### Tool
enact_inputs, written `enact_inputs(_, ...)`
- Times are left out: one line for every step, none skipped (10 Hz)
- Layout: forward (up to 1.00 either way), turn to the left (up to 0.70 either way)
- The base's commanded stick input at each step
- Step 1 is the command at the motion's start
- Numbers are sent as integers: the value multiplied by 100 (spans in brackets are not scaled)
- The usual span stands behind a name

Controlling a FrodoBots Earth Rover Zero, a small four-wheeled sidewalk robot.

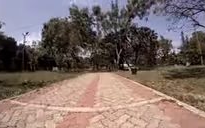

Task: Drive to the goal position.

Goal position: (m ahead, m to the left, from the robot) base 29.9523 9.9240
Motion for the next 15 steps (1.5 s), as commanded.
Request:
enact_inputs(70,0)
enact_inputs(70,0)
enact_inputs(70,0)
enact_inputs(70,0)
enact_inputs(70,0)
enact_inputs(70,0)
enact_inputs(70,0)
enact_inputs(70,0)
enact_inputs(70,0)
enact_inputs(70,0)
enact_inputs(70,0)
enact_inputs(70,0)
enact_inputs(70,0)
enact_inputs(70,0)
enact_inputs(70,0)
